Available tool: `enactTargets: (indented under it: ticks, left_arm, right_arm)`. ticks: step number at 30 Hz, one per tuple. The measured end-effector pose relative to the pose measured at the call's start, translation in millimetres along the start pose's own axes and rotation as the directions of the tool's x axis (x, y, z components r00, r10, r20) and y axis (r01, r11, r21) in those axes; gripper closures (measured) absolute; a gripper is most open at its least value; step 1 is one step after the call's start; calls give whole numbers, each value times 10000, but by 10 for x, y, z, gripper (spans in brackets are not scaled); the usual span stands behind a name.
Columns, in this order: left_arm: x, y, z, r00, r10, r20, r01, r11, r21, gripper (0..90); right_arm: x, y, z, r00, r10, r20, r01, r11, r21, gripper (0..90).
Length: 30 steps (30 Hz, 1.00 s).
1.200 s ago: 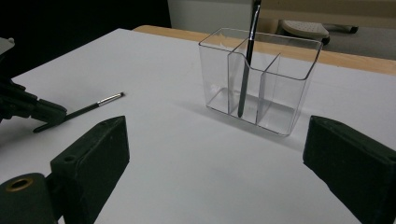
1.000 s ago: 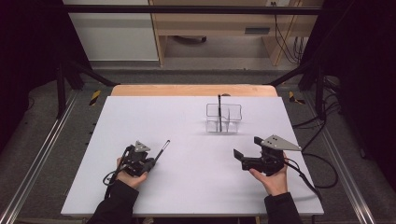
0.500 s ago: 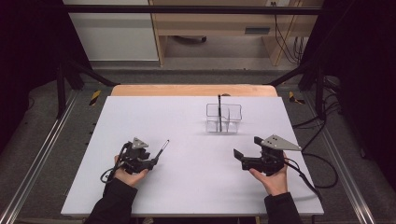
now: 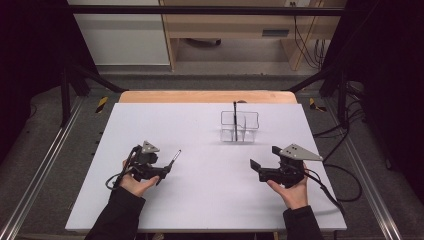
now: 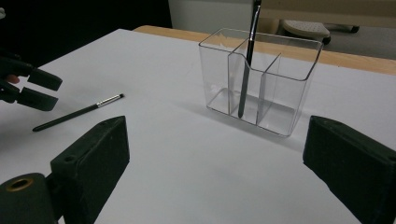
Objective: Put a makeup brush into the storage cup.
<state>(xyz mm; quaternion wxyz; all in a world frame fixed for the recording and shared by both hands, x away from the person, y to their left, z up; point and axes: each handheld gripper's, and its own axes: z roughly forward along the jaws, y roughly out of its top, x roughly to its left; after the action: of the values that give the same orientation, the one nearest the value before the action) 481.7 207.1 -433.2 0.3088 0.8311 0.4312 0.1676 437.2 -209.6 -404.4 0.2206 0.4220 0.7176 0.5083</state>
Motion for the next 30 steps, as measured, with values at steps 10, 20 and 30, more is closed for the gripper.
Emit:
enactTargets:
  ticks: [10, 20, 30]
  left_arm:
    - [22, 173, 59, 9996, 229, 169, -237, 9986, 470, 281]
    - [28, 262, 200, 9993, 367, 58, -371, 9916, 1242, 290]
    - [72, 273, 334, 9995, 244, 195, -277, 9812, 1912, 349]
  right_arm:
    - [-1, 7, 9, 10000, -2, 29, 2, 10000, 76, 76]
    - [-3, 23, 10, 10000, -1, -2, 1, 10000, 67, 75]
    - [-3, 32, 16, 10000, -6, -22, 6, 10000, 98, 74]
